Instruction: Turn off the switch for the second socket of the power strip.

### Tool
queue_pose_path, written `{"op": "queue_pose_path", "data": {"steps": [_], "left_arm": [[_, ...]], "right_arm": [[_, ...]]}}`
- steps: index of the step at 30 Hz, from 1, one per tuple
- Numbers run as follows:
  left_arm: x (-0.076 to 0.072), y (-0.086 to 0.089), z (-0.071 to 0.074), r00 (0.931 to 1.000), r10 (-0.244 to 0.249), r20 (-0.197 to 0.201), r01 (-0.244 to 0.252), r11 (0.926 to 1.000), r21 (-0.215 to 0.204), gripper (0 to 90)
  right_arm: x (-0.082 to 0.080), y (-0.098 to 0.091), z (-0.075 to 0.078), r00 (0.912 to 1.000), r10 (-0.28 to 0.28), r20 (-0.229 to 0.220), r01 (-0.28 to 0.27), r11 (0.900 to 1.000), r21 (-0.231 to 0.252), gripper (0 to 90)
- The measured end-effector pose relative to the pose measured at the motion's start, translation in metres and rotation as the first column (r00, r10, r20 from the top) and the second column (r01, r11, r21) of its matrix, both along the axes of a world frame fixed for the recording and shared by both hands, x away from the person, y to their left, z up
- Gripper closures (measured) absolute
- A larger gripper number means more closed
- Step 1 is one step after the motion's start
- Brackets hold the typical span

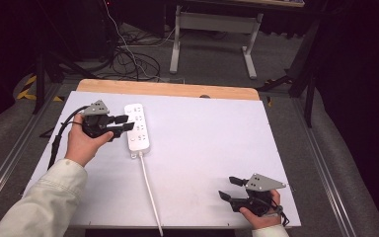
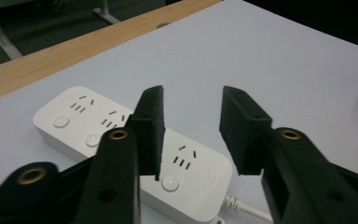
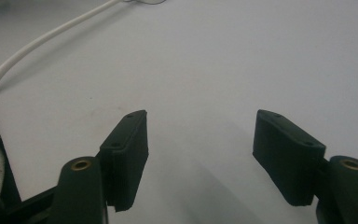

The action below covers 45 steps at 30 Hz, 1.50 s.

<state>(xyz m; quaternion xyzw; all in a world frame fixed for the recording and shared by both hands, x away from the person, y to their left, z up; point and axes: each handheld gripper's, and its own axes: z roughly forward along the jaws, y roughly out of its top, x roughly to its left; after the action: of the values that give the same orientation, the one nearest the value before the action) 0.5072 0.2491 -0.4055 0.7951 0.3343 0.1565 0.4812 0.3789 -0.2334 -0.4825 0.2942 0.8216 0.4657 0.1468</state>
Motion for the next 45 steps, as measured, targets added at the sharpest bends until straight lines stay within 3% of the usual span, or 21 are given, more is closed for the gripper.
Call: {"op": "queue_pose_path", "data": {"steps": [1,4,5,6,7,9,13,15,17,24,31,36,40,45], "left_arm": [[0.002,0.000,-0.002,1.0000,0.003,0.000,-0.003,1.0000,-0.002,66.2],[0.007,-0.001,-0.007,0.9999,0.000,0.015,0.000,1.0000,0.009,70.6],[0.008,-0.001,-0.009,0.9999,0.005,0.015,-0.005,1.0000,0.004,78.7],[0.009,-0.002,-0.010,0.9999,0.011,0.006,-0.011,0.9999,-0.004,78.7],[0.010,-0.003,-0.012,0.9999,0.015,-0.003,-0.015,0.9998,-0.012,87.4],[0.013,-0.003,-0.014,0.9998,0.021,-0.006,-0.021,0.9996,-0.018,89.8],[0.020,-0.004,-0.019,0.9981,0.043,-0.045,-0.044,0.9988,-0.022,89.9],[0.025,-0.001,-0.024,0.9965,0.068,-0.048,-0.068,0.9976,0.008,89.9],[0.028,-0.002,-0.028,0.9948,0.076,-0.068,-0.076,0.9971,-0.003,89.9],[0.034,-0.002,-0.036,0.9931,0.097,-0.065,-0.096,0.9951,0.024,89.9],[0.038,-0.007,-0.045,0.9912,0.118,-0.059,-0.113,0.9898,0.087,89.9],[0.039,-0.010,-0.048,0.9908,0.125,-0.052,-0.120,0.9883,0.094,89.9],[0.041,-0.010,-0.051,0.9872,0.146,-0.064,-0.137,0.9823,0.128,89.9],[0.041,-0.010,-0.053,0.9856,0.150,-0.078,-0.138,0.9803,0.141,89.9]], "right_arm": [[0.000,0.000,0.000,1.0000,0.001,-0.002,-0.001,1.0000,0.001,36.2],[0.001,0.000,0.000,1.0000,0.003,-0.004,-0.003,1.0000,0.001,36.2],[0.001,0.000,-0.001,1.0000,0.007,-0.006,-0.007,1.0000,0.002,36.2],[0.001,0.000,-0.001,1.0000,0.007,-0.006,-0.007,1.0000,0.002,36.2],[0.001,0.001,-0.001,0.9999,0.011,-0.006,-0.011,0.9999,0.004,36.2],[0.001,0.001,-0.001,0.9999,0.013,-0.007,-0.013,0.9999,0.003,36.2],[0.001,0.001,-0.001,0.9998,0.016,-0.008,-0.016,0.9999,0.004,36.2],[0.001,0.000,-0.001,0.9998,0.018,-0.009,-0.018,0.9998,0.008,36.2],[0.002,0.000,-0.002,0.9998,0.019,-0.010,-0.019,0.9998,0.008,36.2],[0.002,0.000,-0.002,0.9997,0.020,-0.014,-0.020,0.9998,0.007,36.1],[0.002,0.000,-0.002,0.9996,0.024,-0.018,-0.024,0.9997,0.006,36.1],[0.002,0.001,-0.003,0.9993,0.029,-0.021,-0.029,0.9996,0.006,36.2],[0.002,0.001,-0.003,0.9993,0.030,-0.021,-0.030,0.9995,0.008,36.1],[0.002,0.001,-0.003,0.9993,0.032,-0.021,-0.032,0.9995,0.007,36.2]]}}
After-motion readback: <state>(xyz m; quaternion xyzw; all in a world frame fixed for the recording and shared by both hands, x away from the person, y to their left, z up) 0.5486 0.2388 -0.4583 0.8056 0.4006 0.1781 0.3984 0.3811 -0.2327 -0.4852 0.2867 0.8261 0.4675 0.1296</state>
